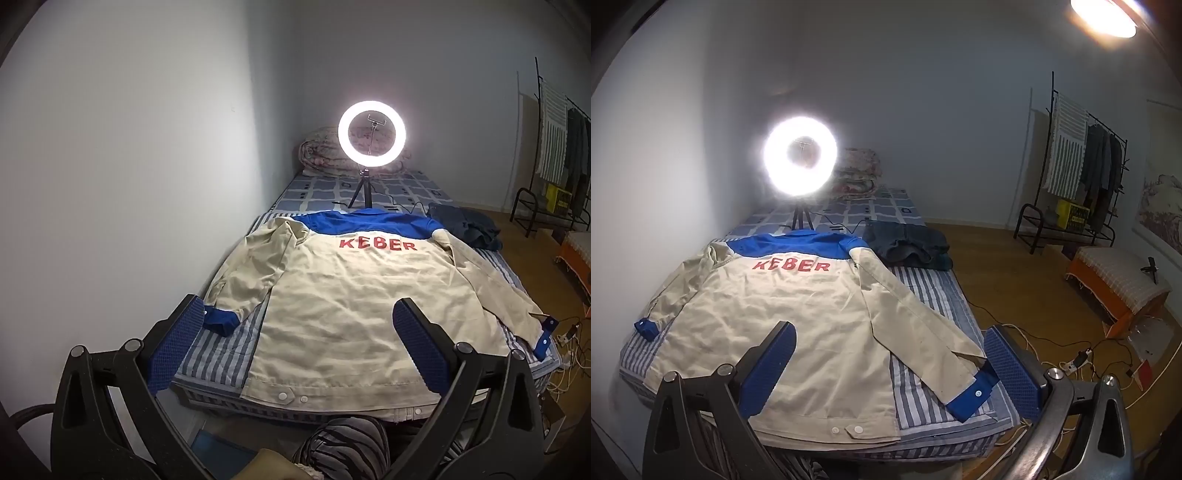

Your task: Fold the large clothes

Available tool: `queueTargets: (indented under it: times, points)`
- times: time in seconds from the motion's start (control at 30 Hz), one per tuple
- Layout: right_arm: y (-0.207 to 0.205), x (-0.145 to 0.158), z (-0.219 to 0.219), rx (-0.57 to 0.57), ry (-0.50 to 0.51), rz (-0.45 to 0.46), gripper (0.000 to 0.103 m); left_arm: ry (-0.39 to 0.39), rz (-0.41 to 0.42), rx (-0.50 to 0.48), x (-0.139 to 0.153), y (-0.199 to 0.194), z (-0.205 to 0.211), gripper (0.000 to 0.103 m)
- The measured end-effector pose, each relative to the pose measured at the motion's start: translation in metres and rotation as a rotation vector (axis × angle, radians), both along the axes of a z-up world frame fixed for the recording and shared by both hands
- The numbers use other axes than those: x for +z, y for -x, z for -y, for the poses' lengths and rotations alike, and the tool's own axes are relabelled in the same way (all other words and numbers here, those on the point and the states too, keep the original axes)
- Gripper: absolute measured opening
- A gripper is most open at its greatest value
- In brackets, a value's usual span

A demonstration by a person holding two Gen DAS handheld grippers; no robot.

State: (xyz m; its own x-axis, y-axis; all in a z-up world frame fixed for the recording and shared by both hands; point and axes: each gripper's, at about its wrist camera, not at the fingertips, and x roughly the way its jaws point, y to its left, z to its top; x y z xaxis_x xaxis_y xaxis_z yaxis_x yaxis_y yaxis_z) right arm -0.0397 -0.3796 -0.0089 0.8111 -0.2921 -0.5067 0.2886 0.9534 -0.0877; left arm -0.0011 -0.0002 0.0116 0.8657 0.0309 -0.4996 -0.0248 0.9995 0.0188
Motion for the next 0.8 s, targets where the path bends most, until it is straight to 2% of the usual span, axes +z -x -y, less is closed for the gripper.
queueTargets:
  times: [0.8]
  points:
    - [-0.0079,-0.0080,-0.0014,0.006,-0.013,-0.010,0.103,-0.018,0.031,0.016,0.0049,0.0025,0.0007,0.103]
